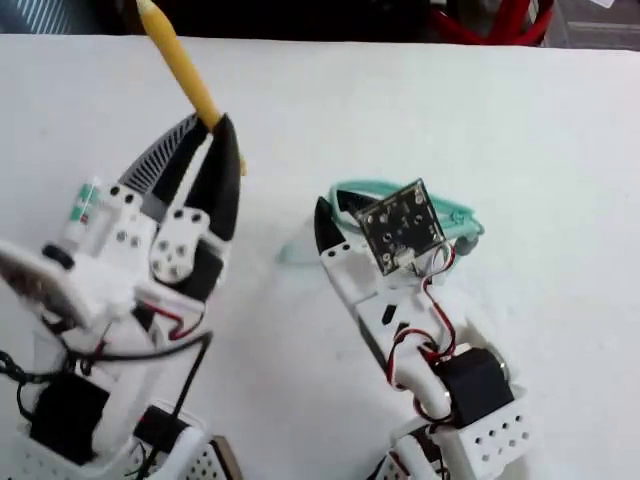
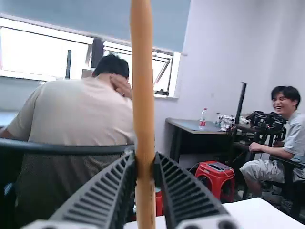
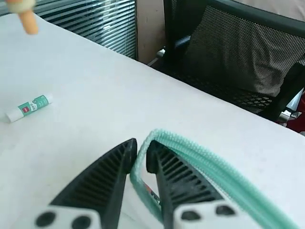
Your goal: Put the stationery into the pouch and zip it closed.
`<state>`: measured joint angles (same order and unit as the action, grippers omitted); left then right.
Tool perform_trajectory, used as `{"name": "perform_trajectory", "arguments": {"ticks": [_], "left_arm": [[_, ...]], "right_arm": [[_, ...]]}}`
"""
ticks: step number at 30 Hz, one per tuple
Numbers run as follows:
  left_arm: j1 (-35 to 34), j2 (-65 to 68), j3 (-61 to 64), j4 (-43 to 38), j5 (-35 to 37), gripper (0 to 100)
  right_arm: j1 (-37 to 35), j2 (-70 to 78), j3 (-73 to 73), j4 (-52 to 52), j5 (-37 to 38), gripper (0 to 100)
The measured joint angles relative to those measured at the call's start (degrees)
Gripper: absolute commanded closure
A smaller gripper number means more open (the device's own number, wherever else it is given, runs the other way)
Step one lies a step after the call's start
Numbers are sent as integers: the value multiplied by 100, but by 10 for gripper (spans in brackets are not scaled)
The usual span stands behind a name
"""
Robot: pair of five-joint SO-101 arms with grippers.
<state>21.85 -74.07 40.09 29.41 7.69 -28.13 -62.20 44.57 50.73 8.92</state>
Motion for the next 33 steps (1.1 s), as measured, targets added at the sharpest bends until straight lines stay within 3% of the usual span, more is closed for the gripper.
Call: {"name": "perform_trajectory", "arguments": {"ticks": [10, 19, 33], "left_arm": [[782, 18, 26, -114, -264, 977], [1090, 730, 809, -1714, -615, 978], [1240, 870, 1187, -1820, -176, 978]], "right_arm": [[-97, 1160, -580, 246, -352, 978], [-105, 1011, -519, 299, -404, 978], [-35, 932, -360, 264, -404, 978]]}}
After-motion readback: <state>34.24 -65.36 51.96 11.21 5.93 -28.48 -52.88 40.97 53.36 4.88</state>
